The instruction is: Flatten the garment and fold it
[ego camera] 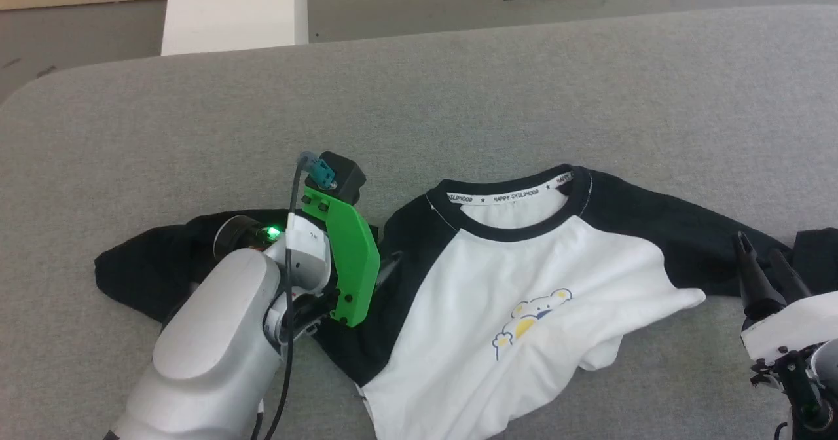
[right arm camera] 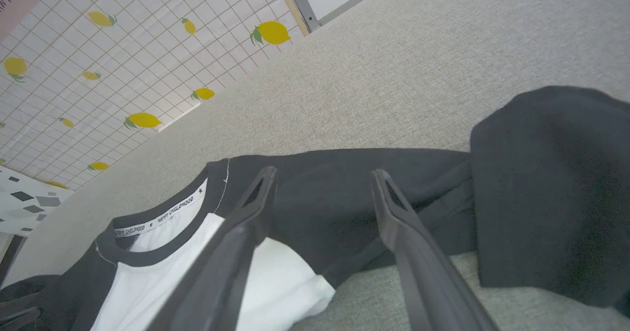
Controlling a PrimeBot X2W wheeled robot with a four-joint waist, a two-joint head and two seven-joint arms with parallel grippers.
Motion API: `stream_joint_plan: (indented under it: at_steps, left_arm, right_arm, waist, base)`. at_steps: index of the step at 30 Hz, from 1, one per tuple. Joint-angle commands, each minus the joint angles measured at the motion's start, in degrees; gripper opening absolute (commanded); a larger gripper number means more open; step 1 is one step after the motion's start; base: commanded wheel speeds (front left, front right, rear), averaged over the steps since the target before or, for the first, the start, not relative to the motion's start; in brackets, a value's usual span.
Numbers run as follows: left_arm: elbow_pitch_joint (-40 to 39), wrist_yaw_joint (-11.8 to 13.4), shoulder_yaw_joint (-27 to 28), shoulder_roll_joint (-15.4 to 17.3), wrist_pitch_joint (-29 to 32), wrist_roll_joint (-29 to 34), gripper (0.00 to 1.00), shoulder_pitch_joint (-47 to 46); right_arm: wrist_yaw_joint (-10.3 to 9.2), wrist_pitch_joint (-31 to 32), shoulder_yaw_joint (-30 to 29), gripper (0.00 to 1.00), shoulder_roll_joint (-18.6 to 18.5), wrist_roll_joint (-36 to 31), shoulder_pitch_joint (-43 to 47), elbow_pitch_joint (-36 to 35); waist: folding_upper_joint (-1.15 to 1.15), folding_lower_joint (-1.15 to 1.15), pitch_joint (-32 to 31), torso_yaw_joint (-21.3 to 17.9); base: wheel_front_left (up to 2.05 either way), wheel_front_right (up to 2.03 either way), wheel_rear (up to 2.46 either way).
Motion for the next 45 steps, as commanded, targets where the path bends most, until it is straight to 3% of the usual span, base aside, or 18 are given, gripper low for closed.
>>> stream_joint_plan:
  at_steps: [1, 3, 4, 5, 6, 7, 18, 25, 28, 35, 45]
  left_arm:
    - [-0.51, -0.39, -0.41, 0.52, -0.47, -0.77, 1.00, -0.82]
    - [-0.90, -0.40, -1.11, 0.71, -1.16, -1.56, 1.00, -0.80]
    - [-1.07, -0.40, -1.74, 0.87, -1.38, -1.92, 0.91, -0.87]
    - [-1.21, -0.40, -2.22, 0.95, -1.65, -2.37, 0.46, -0.91]
    - [-1.24, -0.40, -2.67, 1.11, -1.97, -2.87, 0.31, -0.97]
    - [-1.20, -0.40, -3.00, 1.26, -2.20, -3.16, 0.00, -1.05]
    - [0.07, -0.38, -4.05, 2.05, -9.25, -5.48, 0.00, -1.23]
    - [-1.66, 1.39, -0.63, 2.39, -16.39, -6.65, 0.00, 3.05]
    - [-3.55, 2.28, 0.04, 2.56, -18.11, -7.05, 0.00, 5.49]
    - [-8.40, 4.01, 0.41, 2.68, -19.78, -7.36, 0.00, 9.03]
    - [-11.29, 4.16, -0.36, 2.55, -20.04, -6.94, 0.00, 8.93]
  right_arm:
    - [-0.08, -0.55, -0.06, 1.00, 0.06, 0.40, -0.70, 0.25]
    - [-0.08, -0.70, -0.24, 1.00, 0.06, 0.55, -0.66, 0.48]
    - [-0.08, -0.81, -0.29, 1.00, 0.06, 0.66, -0.63, 0.62]
    - [-0.08, -0.92, -0.30, 1.00, 0.06, 0.76, -0.61, 0.72]
    - [-0.08, -1.04, -0.25, 1.00, 0.06, 0.86, -0.62, 0.84]
    - [-0.08, -1.10, -0.17, 1.00, 0.06, 0.93, -0.65, 0.91]
    - [-0.08, -0.62, 1.38, 1.00, 0.06, -0.29, -1.44, 0.87]
    - [-0.08, 6.82, 7.35, 1.00, -0.04, -13.69, -5.63, -3.35]
    - [-0.08, 11.98, 12.33, 1.00, -2.87, -18.22, -8.43, -3.01]
    - [-0.08, 20.42, 19.11, 1.00, -9.50, -24.73, -16.24, 3.28]
    - [-0.08, 24.80, 18.62, 1.00, -10.86, -30.78, -22.53, 13.26]
  waist:
    - [0.00, 0.00, 0.55, -0.49]
    - [0.00, 0.00, 0.62, -0.38]
    - [0.00, 0.00, 0.65, -0.27]
    - [0.00, 0.00, 0.65, -0.19]
    - [0.00, 0.00, 0.62, -0.10]
    - [0.00, 0.00, 0.60, -0.03]
    - [0.00, 0.00, 0.15, 0.80]
    - [0.00, 0.00, 0.85, 0.54]
    - [0.00, 0.00, 1.45, 0.82]
    - [0.00, 0.00, 3.90, 3.13]
    - [0.00, 0.00, 7.66, 5.44]
  base:
    - [0.00, 0.00, 0.00]
    - [0.00, 0.00, 0.00]
    - [0.00, 0.00, 0.00]
    - [0.00, 0.00, 0.00]
    - [0.00, 0.00, 0.00]
    - [0.00, 0.00, 0.00]
    - [0.00, 0.00, 0.00]
    - [0.00, 0.00, 0.00]
    - [0.00, 0.00, 0.00]
    - [0.00, 0.00, 0.00]
    - [0.00, 0.00, 0.00]
